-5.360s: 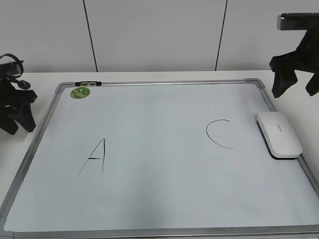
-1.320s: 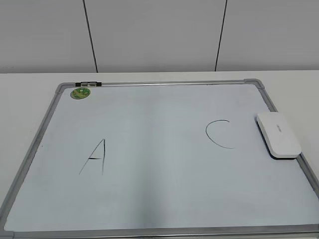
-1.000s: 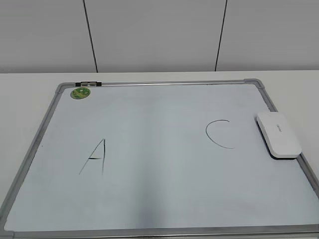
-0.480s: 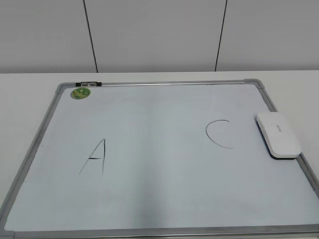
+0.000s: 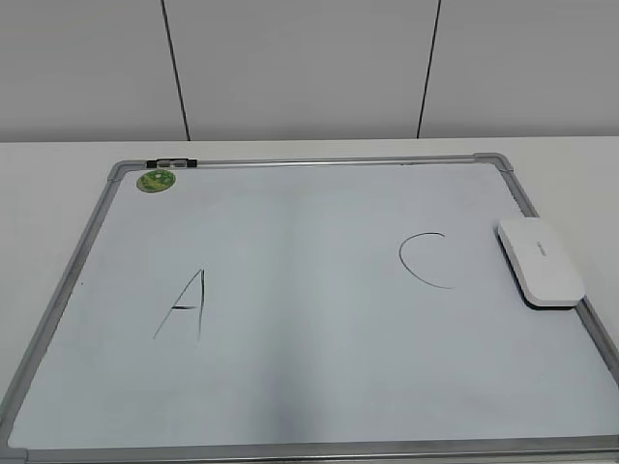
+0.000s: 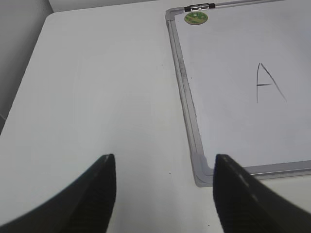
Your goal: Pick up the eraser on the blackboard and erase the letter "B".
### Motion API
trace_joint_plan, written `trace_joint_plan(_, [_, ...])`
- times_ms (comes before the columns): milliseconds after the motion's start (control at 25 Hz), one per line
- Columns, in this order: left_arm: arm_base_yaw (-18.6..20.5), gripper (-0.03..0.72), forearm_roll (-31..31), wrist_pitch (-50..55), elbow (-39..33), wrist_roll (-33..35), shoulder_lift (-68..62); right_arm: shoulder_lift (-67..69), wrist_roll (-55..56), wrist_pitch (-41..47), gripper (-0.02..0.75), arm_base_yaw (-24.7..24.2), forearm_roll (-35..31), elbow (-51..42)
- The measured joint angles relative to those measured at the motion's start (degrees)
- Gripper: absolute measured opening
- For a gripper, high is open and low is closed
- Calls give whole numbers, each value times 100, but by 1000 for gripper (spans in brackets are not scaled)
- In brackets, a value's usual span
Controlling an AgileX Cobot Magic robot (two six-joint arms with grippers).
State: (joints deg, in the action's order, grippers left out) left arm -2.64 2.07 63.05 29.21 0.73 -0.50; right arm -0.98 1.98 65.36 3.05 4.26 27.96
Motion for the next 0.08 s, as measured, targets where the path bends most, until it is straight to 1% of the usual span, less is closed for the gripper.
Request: trace_joint_plan(80, [0,461,0,0,0,0,0,0,0,0,588,0,0,0])
